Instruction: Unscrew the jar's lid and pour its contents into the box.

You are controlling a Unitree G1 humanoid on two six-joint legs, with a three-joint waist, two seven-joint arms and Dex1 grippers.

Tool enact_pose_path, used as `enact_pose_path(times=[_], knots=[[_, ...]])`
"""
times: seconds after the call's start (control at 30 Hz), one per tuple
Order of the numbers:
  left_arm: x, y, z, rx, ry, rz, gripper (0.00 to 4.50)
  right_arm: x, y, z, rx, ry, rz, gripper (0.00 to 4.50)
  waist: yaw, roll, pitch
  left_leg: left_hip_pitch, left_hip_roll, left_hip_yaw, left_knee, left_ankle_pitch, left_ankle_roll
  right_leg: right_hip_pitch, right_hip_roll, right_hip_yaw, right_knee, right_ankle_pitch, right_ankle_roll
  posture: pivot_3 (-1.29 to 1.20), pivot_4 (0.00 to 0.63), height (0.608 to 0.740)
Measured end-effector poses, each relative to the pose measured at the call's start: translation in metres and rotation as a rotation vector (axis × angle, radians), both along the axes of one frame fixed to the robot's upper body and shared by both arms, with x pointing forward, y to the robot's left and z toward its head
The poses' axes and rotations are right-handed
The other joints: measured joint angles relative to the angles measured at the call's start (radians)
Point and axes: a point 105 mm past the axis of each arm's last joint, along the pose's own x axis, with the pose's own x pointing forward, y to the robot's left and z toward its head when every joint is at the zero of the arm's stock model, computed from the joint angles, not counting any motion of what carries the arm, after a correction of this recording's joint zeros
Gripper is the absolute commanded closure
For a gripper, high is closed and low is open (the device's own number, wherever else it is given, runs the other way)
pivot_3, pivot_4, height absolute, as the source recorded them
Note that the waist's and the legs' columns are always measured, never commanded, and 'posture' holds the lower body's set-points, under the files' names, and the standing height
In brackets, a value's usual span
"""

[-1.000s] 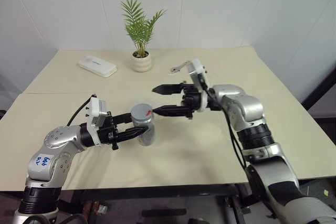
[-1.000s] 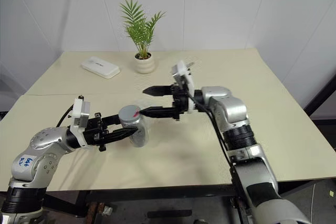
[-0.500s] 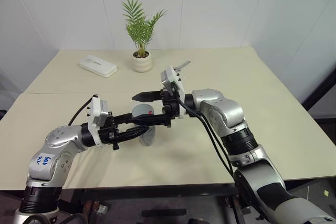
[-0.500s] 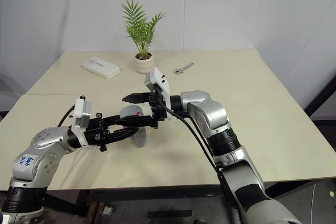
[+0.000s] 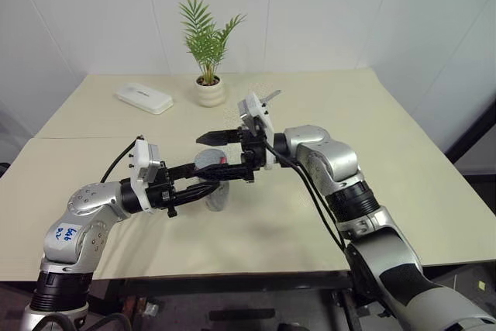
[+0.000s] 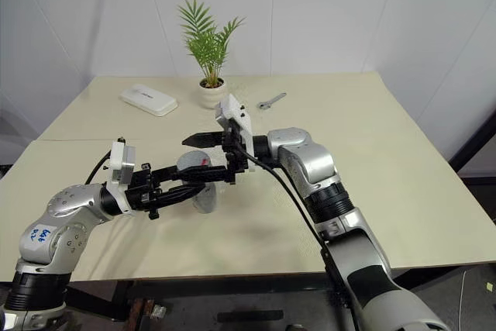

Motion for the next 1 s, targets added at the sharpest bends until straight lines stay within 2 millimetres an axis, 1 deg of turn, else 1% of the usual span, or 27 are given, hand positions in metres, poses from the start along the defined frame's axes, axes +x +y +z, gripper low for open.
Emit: enact_pose_path(times=[0.13, 0.2, 0.27, 0.43, 0.53, 0.63, 0.77, 0.83, 0.9, 1.0], knots=[[0.002, 0.004, 0.0, -0.004, 0.0, 0.025, 2.55, 0.01, -0.019, -0.002, -0.006, 0.01, -0.03, 0.01, -0.001, 0.0, 0.0, 0.0, 0.0, 0.0, 0.0, 0.0, 0.0, 0.0, 0.0, 0.0, 0.0, 0.0, 0.0, 0.0, 0.15, 0.74], [-0.002, 0.001, 0.001, 0.003, -0.01, -0.004, 2.55, 0.025, -0.04, 0.0, 0.005, 0.023, -0.124, 0.01, 0.003, 0.0, 0.0, 0.0, 0.0, 0.001, 0.0, 0.0, 0.0, 0.0, 0.0, 0.0, 0.0, 0.0, 0.0, 0.0, 0.15, 0.74], [-0.006, -0.002, 0.003, 0.008, -0.027, -0.03, 2.55, 0.034, -0.053, -0.001, 0.015, 0.036, -0.184, 0.01, 0.007, 0.0, 0.0, 0.0, 0.0, 0.001, 0.0, 0.0, 0.0, 0.0, 0.0, 0.001, -0.001, 0.0, 0.0, 0.0, 0.15, 0.74], [-0.008, -0.004, 0.004, 0.011, -0.035, -0.042, 2.55, 0.042, -0.065, -0.008, -0.003, 0.057, -0.221, 0.01, 0.0, 0.0, 0.0, 0.0, 0.0, 0.002, 0.0, 0.0, 0.0, -0.001, 0.0, 0.002, 0.0, 0.0, 0.0, 0.0, 0.15, 0.74], [-0.008, -0.003, 0.002, 0.011, -0.027, -0.04, 2.55, 0.042, -0.072, -0.001, 0.028, 0.06, -0.224, 0.01, 0.0, 0.0, 0.0, 0.0, 0.0, 0.002, 0.0, 0.0, 0.0, -0.001, 0.0, 0.003, 0.0, 0.0, 0.0, 0.0, 0.15, 0.74], [-0.009, -0.002, 0.001, 0.012, -0.023, -0.04, 2.55, 0.03, -0.067, 0.01, 0.059, 0.066, -0.156, 0.01, -0.004, 0.0, 0.0, 0.0, 0.0, 0.002, 0.0, 0.0, 0.0, -0.002, 0.0, 0.003, 0.0, 0.0, 0.0, 0.0, 0.15, 0.74], [-0.009, -0.003, 0.001, 0.012, -0.023, -0.041, 2.55, 0.0, -0.044, 0.025, 0.093, 0.038, -0.014, 0.01, -0.006, 0.0, 0.0, 0.0, 0.0, 0.002, 0.0, 0.0, 0.0, -0.002, 0.0, 0.003, 0.001, 0.0, 0.0, 0.0, 0.15, 0.74], [-0.009, -0.003, 0.001, 0.012, -0.023, -0.04, 2.55, -0.01, -0.032, 0.023, 0.089, 0.038, 0.025, 0.01, -0.005, 0.0, 0.0, 0.0, 0.0, 0.002, 0.001, 0.0, 0.0, -0.001, 0.0, 0.003, 0.001, 0.0, 0.0, 0.0, 0.15, 0.74], [-0.009, -0.003, 0.001, 0.012, -0.023, -0.04, 2.55, -0.018, -0.019, 0.016, 0.071, 0.041, 0.05, 0.01, -0.005, 0.0, 0.0, 0.0, 0.0, 0.002, 0.001, 0.0, 0.0, -0.001, 0.0, 0.004, 0.001, 0.0, 0.0, 0.0, 0.15, 0.74], [-0.009, -0.003, 0.001, 0.012, -0.022, -0.041, 2.55, -0.023, -0.004, 0.01, 0.038, 0.032, 0.056, 0.01, -0.005, 0.0, 0.0, 0.0, 0.0, 0.002, 0.002, 0.0, 0.0, -0.001, 0.001, 0.004, 0.002, 0.0, 0.0, 0.0, 0.15, 0.74]])
